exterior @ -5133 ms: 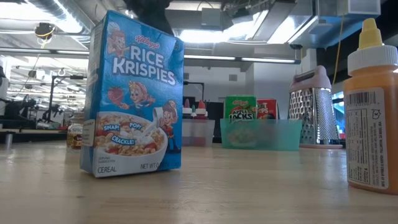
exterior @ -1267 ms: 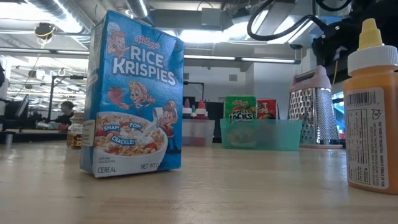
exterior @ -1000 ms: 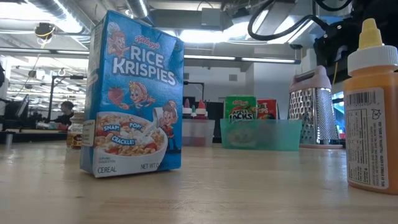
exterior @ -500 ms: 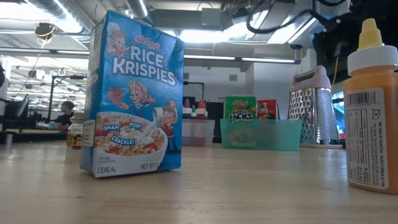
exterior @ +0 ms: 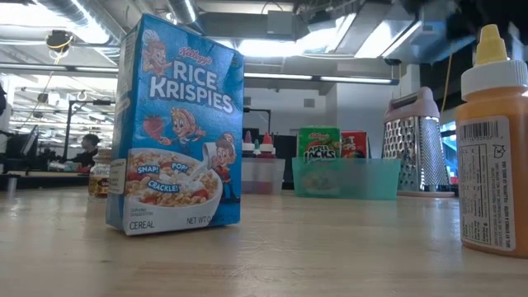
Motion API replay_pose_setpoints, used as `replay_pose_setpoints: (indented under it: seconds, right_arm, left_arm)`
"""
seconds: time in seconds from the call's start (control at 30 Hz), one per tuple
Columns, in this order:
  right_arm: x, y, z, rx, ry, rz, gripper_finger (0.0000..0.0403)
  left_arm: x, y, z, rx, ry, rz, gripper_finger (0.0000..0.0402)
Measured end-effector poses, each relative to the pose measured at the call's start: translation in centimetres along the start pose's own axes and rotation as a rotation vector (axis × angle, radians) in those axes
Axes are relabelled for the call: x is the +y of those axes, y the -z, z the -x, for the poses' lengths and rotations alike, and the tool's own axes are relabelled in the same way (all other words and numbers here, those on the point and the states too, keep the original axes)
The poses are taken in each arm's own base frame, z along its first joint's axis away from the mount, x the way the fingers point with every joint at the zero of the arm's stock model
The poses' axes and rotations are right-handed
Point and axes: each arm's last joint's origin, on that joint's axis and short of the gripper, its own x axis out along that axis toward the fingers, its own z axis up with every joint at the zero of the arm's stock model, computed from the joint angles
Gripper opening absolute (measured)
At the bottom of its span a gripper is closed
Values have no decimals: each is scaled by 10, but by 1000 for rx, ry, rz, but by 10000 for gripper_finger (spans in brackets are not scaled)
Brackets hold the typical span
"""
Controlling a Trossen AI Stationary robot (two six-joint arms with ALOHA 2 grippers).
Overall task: Pick & Place Kitchen Items
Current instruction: Put the blue food coloring bottle into the transparent bin
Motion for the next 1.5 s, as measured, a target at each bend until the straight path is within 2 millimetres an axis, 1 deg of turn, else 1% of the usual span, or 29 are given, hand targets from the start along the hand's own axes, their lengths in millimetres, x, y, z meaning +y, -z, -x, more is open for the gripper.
replay_pose_setpoints:
  seconds: [0.13,0.27,0.37,0.47,0.63,0.77,0.9,1.0,1.13,1.2,1.27,1.37,1.5]
  right_arm:
    - [-4,-6,47,-104,-25,65,117]
    - [-14,-14,87,-233,7,111,117]
    - [-20,-27,108,-326,9,176,117]
    - [-28,-46,121,-377,35,217,118]
    - [-41,-86,131,-409,87,312,120]
    - [-53,-125,135,-428,129,377,121]
    - [-68,-159,141,-468,169,417,122]
    - [-82,-185,133,-490,220,425,122]
    - [-110,-206,124,-476,244,379,123]
    - [-122,-217,116,-454,251,351,122]
    - [-130,-228,112,-477,249,341,120]
    - [-138,-238,108,-500,247,327,119]
    - [-149,-254,95,-482,247,318,119]
  left_arm:
    - [0,3,1,24,0,5,98]
    - [0,6,3,52,0,21,97]
    - [0,9,5,69,0,36,98]
    - [0,11,8,73,0,50,97]
    - [0,16,16,94,19,89,97]
    - [0,19,25,83,53,119,98]
    - [1,22,35,55,55,149,98]
    - [1,24,41,37,56,157,98]
    - [2,26,47,18,57,147,98]
    - [2,26,48,16,58,134,98]
    - [2,26,47,22,58,119,98]
    - [2,28,47,35,57,100,98]
    - [2,28,47,41,57,85,98]
